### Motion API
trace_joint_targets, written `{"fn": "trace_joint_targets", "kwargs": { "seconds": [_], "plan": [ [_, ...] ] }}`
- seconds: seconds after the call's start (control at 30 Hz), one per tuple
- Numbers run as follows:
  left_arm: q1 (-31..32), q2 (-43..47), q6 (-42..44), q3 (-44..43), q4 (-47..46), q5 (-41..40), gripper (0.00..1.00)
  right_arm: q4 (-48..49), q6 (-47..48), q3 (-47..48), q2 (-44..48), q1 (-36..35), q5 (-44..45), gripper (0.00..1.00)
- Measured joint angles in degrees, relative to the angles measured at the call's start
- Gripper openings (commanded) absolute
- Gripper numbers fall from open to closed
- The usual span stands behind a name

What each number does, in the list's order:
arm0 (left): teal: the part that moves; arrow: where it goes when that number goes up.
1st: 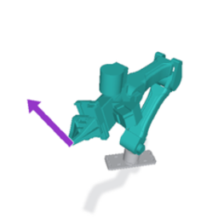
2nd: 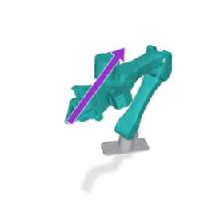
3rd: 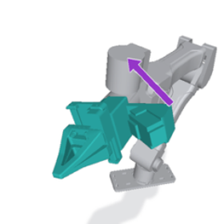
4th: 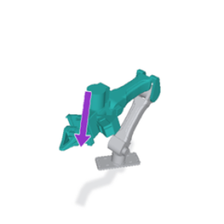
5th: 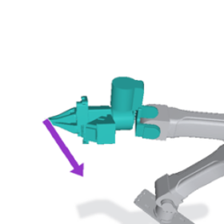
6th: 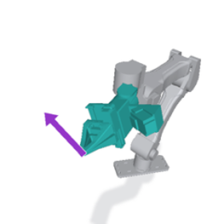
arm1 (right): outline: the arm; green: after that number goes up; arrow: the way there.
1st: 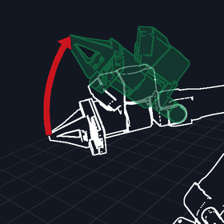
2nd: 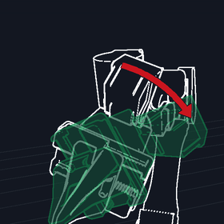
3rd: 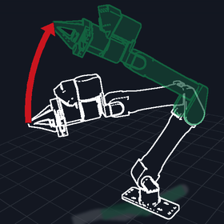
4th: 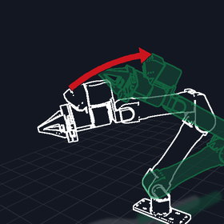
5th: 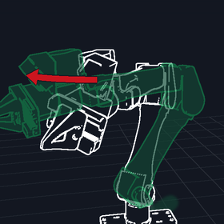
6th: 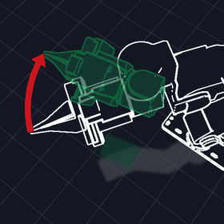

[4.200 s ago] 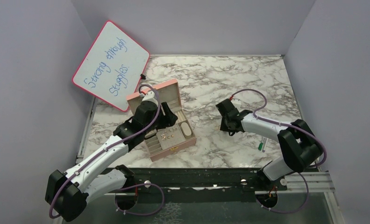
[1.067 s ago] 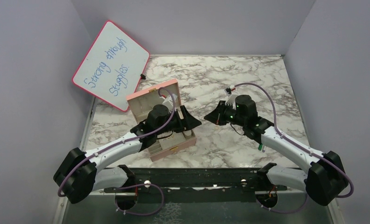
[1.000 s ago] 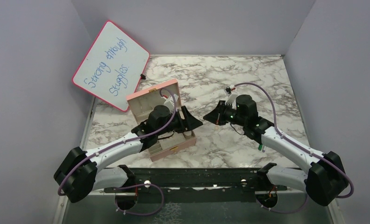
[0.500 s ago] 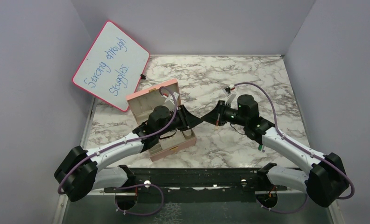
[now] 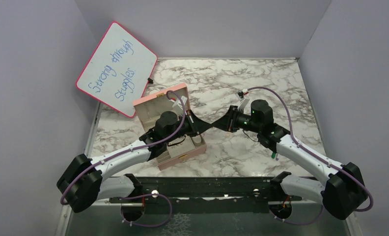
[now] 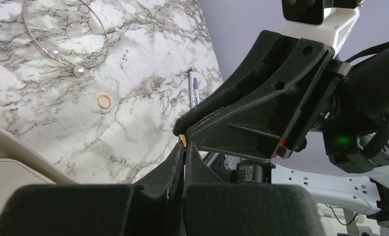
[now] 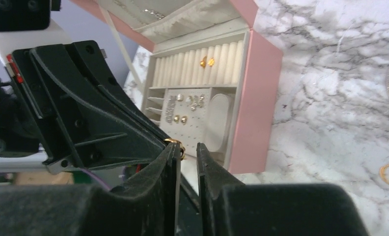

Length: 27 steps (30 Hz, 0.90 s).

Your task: Organize the mixed jewelry

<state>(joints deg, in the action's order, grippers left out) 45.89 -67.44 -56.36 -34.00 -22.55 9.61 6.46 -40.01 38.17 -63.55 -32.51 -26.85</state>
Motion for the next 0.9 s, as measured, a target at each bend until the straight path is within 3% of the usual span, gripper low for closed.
{"fn": "trace_joint_targets", "kwargs": {
  "seconds": [0.13,0.33,0.5,0.63,0.9],
  "plan": [
    [0.0,0.9,0.0,0.0,-0.6,0.2,0.00,-1.6,-2.6,-0.5,1.6,0.4,2.0,0.49],
    [0.0,4.2,0.0,0.0,-1.3,1.1,0.00,-0.6,-8.7,-2.6,8.3,0.4,3.4,0.56],
    [0.0,6.3,-1.8,0.0,-1.3,1.8,0.00,7.9,-16.3,-5.8,12.3,0.3,2.2,0.60],
    [0.0,8.1,-4.1,-0.1,-1.4,2.6,0.00,15.7,-22.5,-8.9,12.4,0.3,1.3,0.59],
    [0.0,10.0,-8.0,-0.5,-4.9,4.0,0.00,33.4,-33.7,-11.1,8.4,0.3,-2.4,0.43]
  ]
}}
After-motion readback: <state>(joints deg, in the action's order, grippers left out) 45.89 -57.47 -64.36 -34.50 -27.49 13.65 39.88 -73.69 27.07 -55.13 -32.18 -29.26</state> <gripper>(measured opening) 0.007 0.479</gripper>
